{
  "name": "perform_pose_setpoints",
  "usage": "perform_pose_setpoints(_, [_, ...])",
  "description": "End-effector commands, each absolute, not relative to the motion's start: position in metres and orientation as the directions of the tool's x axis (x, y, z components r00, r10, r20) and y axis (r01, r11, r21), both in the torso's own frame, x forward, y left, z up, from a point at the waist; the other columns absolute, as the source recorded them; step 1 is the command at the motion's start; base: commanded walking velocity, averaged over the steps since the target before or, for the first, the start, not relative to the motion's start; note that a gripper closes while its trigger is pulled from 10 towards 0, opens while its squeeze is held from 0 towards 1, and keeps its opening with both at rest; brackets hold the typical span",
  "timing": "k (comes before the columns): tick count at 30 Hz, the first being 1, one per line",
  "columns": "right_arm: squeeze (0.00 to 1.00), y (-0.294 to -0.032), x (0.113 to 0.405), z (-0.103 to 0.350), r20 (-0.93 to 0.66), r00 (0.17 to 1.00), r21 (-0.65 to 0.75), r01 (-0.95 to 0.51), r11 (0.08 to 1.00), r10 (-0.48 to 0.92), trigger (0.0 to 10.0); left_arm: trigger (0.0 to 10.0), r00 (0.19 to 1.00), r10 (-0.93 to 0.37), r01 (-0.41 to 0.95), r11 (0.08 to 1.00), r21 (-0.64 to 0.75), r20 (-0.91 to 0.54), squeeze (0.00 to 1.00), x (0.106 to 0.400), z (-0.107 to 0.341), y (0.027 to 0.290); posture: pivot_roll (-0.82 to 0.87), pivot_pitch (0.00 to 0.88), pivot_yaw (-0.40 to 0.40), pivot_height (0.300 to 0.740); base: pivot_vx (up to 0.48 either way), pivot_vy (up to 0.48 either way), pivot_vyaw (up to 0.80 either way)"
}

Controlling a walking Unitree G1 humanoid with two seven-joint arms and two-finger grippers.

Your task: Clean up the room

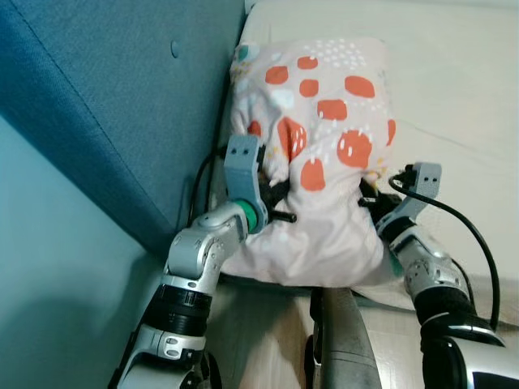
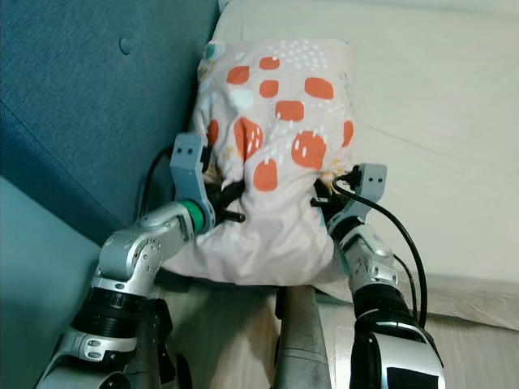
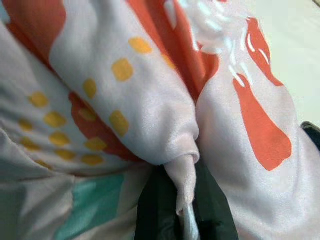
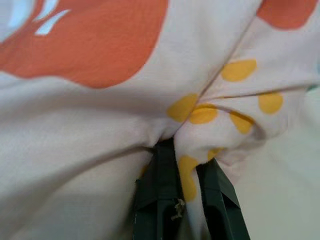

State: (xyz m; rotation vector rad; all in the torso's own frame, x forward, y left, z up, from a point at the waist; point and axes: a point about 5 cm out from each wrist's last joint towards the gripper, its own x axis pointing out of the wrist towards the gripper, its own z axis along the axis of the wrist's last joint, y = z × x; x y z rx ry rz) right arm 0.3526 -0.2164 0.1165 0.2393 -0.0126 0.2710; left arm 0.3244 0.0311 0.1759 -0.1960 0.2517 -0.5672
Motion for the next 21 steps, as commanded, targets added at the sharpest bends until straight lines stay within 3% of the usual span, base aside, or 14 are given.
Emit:
perform_pose_setpoints(1, [0.00, -0.203, 0.359, 0.128, 0.086, 0.949, 0.163, -0.314, 0.935, 0.303, 0.0, 0.0, 0.781, -0.610, 0.576, 0.787, -0.221, -0.135, 0.00, 0.321, 0.187, 0.011, -0.02, 0.161, 0.112, 0.575, 0.000, 0.000, 0.00])
perform_pose_setpoints(9, [0.00, -0.206, 0.373, 0.156, 0.139, 0.953, -0.020, -0.271, 0.962, 0.271, 0.0, 0.0, 0.834, -0.551, 0.545, 0.829, -0.127, -0.015, 0.00, 0.331, 0.209, 0.008, -0.01, 0.168, 0.110, 0.575, 0.000, 0.000, 0.00])
perform_pose_setpoints(12, [0.00, -0.203, 0.382, 0.182, 0.216, 0.939, -0.117, -0.245, 0.962, 0.266, 0.0, 0.0, 0.860, -0.496, 0.503, 0.863, -0.040, 0.119, 0.00, 0.338, 0.229, 0.006, -0.02, 0.172, 0.110, 0.575, 0.000, 0.000, 0.00])
perform_pose_setpoints(21, [0.00, -0.204, 0.389, 0.205, 0.269, 0.932, -0.224, -0.184, 0.957, 0.243, 0.0, 0.0, 0.870, -0.436, 0.446, 0.895, 0.009, 0.232, 0.00, 0.346, 0.247, 0.003, -0.02, 0.181, 0.107, 0.575, 0.000, 0.000, 0.00])
